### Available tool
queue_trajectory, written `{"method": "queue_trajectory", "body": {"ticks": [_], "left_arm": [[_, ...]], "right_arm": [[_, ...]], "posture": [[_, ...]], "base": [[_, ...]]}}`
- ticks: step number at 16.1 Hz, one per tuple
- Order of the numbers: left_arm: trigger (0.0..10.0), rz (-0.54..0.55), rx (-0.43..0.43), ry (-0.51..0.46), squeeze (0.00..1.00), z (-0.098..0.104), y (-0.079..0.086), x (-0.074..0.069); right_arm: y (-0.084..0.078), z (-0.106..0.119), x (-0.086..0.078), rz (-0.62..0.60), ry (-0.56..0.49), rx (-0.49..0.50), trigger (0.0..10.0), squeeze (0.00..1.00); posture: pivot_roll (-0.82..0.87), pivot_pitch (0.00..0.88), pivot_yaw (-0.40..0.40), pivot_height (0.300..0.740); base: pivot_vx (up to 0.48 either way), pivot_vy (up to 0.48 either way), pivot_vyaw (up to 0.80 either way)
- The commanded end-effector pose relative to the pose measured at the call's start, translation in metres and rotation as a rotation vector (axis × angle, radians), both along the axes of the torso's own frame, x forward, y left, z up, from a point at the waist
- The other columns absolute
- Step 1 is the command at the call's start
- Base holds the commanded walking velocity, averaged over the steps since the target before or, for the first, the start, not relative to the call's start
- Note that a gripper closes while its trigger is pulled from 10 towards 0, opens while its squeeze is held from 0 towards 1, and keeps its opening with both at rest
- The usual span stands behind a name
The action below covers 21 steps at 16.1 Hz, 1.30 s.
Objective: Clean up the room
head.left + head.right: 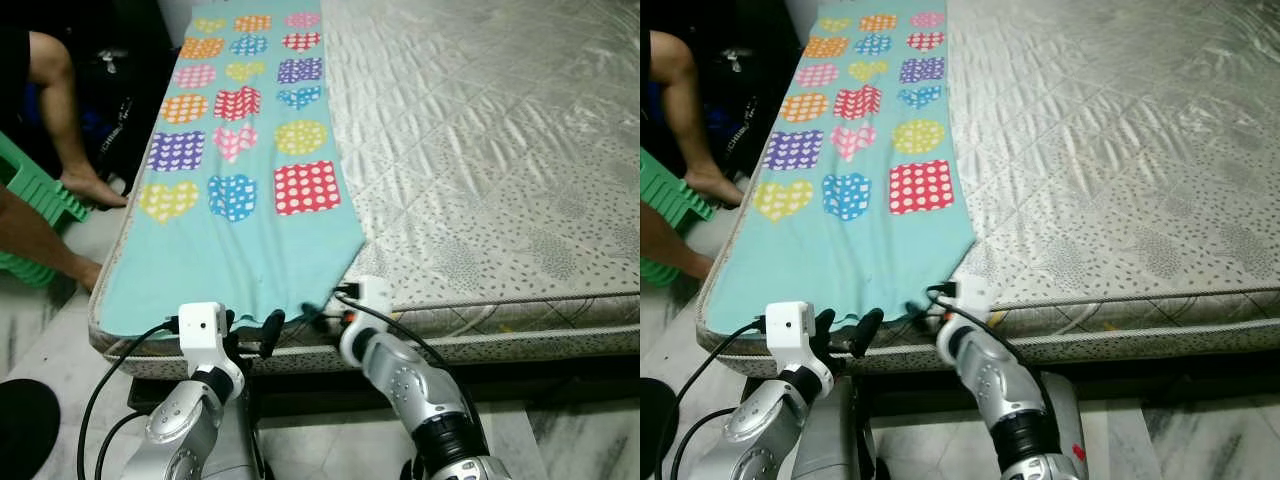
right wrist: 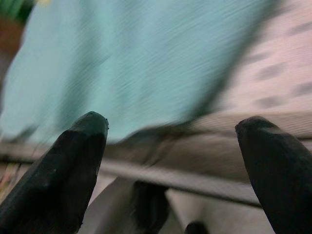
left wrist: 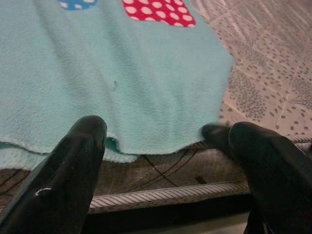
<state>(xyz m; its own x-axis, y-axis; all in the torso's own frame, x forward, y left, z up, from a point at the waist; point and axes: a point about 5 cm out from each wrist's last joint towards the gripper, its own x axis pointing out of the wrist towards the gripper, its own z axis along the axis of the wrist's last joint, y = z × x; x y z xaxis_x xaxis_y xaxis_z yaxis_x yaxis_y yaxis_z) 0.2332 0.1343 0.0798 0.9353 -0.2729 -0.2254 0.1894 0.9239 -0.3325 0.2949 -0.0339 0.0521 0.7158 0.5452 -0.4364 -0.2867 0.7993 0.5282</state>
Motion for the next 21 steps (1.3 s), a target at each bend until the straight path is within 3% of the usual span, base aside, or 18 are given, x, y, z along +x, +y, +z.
{"method": "queue_trajectory", "body": {"ticks": [1, 6, 10, 12, 15, 16, 18, 19, 21], "left_arm": [[10.0, 0.004, 0.008, 0.014, 0.0, -0.002, 0.003, -0.001], [10.0, 0.003, 0.011, 0.018, 0.0, -0.003, 0.002, -0.001], [10.0, 0.007, 0.016, 0.001, 0.0, -0.001, 0.001, 0.004], [10.0, 0.035, 0.035, -0.042, 0.0, 0.004, 0.003, 0.007], [10.0, 0.105, 0.048, -0.081, 0.0, 0.011, 0.011, 0.006], [10.0, 0.105, 0.048, -0.081, 0.0, 0.011, 0.011, 0.006], [10.0, 0.186, 0.051, -0.112, 0.0, 0.017, 0.022, 0.003], [10.0, 0.202, 0.044, -0.116, 0.0, 0.019, 0.026, 0.0], [10.0, 0.216, 0.055, -0.098, 0.0, 0.012, 0.03, -0.002]], "right_arm": [[0.069, 0.024, -0.016, 0.155, 0.007, 0.165, 10.0, 0.0], [0.08, 0.001, -0.051, 0.294, 0.071, 0.09, 10.0, 0.0], [0.059, 0.029, -0.014, 0.056, -0.121, 0.177, 10.0, 0.0], [0.032, 0.053, 0.012, -0.086, -0.342, 0.151, 10.0, 0.0], [0.0, 0.066, 0.032, -0.233, -0.478, 0.026, 10.0, 0.0], [0.0, 0.066, 0.032, -0.233, -0.478, 0.026, 10.0, 0.0], [-0.041, 0.067, 0.037, -0.365, -0.556, -0.063, 10.0, 0.0], [-0.06, 0.066, 0.031, -0.399, -0.557, -0.089, 10.0, 0.0], [-0.076, 0.057, 0.019, -0.404, -0.535, -0.122, 10.0, 0.0]], "posture": [[0.04, 0.126, 0.089, 0.539], [0.03, 0.127, 0.092, 0.539], [0.03, 0.119, 0.091, 0.539], [0.03, 0.106, 0.089, 0.539], [0.02, 0.09, 0.086, 0.539], [0.02, 0.09, 0.086, 0.539], [0.01, 0.062, 0.074, 0.539], [0.01, 0.06, 0.073, 0.539], [-0.01, 0.04, 0.07, 0.539]], "base": [[0.0, 0.0, 0.0], [0.0, 0.0, 0.0], [0.0, 0.0, 0.0], [0.0, 0.0, 0.0], [0.0, 0.0, 0.0], [0.0, 0.0, 0.0], [0.0, 0.0, 0.0], [0.0, 0.0, 0.0], [0.0, 0.0, 0.0]]}}
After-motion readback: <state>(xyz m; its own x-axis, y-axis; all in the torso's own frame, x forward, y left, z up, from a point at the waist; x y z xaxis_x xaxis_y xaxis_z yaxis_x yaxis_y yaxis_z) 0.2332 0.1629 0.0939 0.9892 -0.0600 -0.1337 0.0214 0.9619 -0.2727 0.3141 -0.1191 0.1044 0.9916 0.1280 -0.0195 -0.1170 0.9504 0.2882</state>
